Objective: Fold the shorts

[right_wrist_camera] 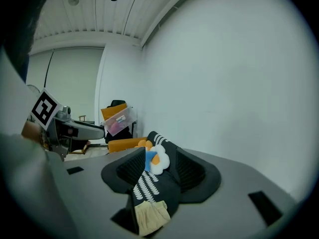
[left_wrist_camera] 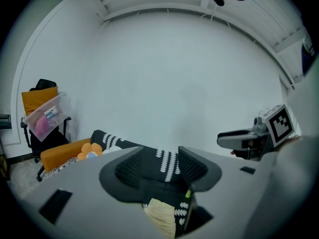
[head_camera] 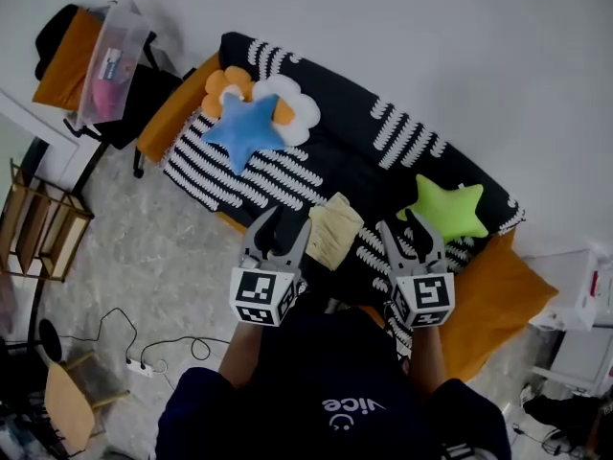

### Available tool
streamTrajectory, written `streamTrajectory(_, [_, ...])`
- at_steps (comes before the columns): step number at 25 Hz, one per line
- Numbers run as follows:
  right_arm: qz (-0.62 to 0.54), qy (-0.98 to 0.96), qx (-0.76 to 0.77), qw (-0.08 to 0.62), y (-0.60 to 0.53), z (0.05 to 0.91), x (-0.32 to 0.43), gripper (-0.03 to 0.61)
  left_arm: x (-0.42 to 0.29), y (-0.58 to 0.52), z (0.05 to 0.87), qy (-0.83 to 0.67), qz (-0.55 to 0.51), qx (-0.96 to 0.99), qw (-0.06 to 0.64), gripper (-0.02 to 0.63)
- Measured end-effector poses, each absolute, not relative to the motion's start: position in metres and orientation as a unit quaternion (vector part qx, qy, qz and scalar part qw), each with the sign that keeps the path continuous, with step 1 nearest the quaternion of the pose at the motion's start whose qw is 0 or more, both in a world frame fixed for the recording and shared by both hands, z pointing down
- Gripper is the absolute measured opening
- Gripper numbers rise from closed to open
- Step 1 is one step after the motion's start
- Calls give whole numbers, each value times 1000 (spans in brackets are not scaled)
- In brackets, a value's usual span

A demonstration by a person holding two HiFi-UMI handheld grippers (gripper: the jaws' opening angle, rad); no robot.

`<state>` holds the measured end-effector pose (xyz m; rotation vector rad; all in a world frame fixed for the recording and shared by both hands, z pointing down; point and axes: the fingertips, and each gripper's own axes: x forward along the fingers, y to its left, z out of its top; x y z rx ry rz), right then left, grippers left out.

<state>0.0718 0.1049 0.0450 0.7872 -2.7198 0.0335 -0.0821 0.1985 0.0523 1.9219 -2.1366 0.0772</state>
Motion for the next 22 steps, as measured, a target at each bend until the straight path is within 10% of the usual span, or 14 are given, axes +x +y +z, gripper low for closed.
streamTrajectory(6, [-2, -944, 299, 141, 106, 38, 75, 153, -79, 193, 54, -715, 39, 685, 138, 175])
streamTrajectory(12, [-28, -942, 310, 122, 104, 27, 73, 30, -85, 190, 46, -722, 22, 682, 119, 9])
streamTrajectory(22, [-28, -941, 321, 104, 97, 23, 66, 9, -100, 191, 44, -736, -9, 665, 128, 3])
